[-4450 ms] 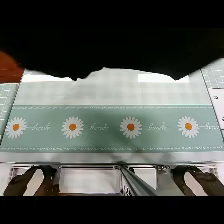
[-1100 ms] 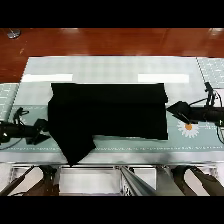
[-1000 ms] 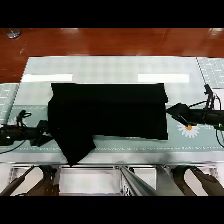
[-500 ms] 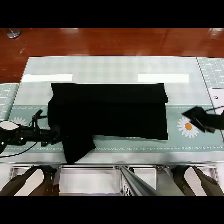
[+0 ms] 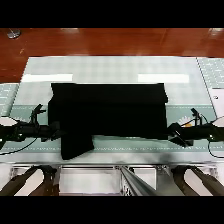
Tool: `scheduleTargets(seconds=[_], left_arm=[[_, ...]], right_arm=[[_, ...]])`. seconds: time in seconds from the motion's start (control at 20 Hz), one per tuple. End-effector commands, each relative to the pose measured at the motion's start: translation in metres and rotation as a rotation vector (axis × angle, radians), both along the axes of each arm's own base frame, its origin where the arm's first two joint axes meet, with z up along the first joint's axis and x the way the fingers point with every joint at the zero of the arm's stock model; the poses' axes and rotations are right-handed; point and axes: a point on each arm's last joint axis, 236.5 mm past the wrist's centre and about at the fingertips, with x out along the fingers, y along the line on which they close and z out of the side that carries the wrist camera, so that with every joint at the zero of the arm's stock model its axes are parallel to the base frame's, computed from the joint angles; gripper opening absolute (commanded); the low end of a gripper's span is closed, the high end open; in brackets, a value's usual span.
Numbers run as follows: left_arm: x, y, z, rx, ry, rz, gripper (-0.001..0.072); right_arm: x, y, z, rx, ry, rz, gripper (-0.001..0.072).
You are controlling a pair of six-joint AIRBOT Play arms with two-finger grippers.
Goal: Fold the shirts.
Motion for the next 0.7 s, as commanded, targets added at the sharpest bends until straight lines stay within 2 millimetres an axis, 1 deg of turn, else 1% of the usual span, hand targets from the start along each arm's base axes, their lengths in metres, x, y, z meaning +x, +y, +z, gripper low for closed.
scheduleTargets(seconds=[0.0,0.05,0.15,0.2,0.25,0.3,0.35,0.4,0.5,0.55,0.6,0.65], left_arm=[[0.005,0.000,0.001,0.000,-0.020,0.004,0.0026],[0.008,-0.002,0.003,-0.010,-0.037,0.004,0.0026],[0.016,-0.003,0.007,-0.025,-0.060,0.031,0.0026],[0.020,-0.003,0.008,-0.025,-0.070,0.043,0.0026],[0.023,-0.002,0.009,-0.022,-0.078,0.047,0.0026],[0.030,0.002,0.014,-0.018,-0.097,0.052,0.0026],[0.041,0.007,0.024,-0.012,-0.129,0.059,0.0028],[0.056,0.015,0.039,-0.004,-0.174,0.073,0.0028],[0.090,0.036,0.066,0.044,-0.278,0.108,0.0026],[0.109,0.046,0.077,0.079,-0.334,0.136,0.0026],[0.128,0.052,0.084,0.104,-0.368,0.158,0.0026],[0.144,0.053,0.086,0.115,-0.383,0.165,0.0026]], right_arm=[[0.031,0.023,-0.004,0.050,-0.035,-0.012,0.0623],[0.037,0.025,-0.006,0.047,-0.037,0.000,0.0623],[0.043,0.031,-0.009,0.060,-0.011,0.028,0.0590],[0.045,0.035,-0.010,0.068,-0.005,0.045,0.0469],[0.048,0.037,-0.007,0.077,-0.011,0.078,0.0113],[0.055,0.038,0.003,0.088,-0.038,0.120,0.0022],[0.065,0.035,0.018,0.093,-0.078,0.161,0.0022],[0.080,0.025,0.034,0.076,-0.122,0.168,0.0022],[0.118,0.000,0.063,0.029,-0.218,0.110,0.0022],[0.137,-0.011,0.073,0.004,-0.265,0.074,0.0022],[0.153,-0.016,0.079,-0.010,-0.303,0.060,0.0022],[0.170,-0.018,0.083,-0.011,-0.334,0.050,0.0022]])
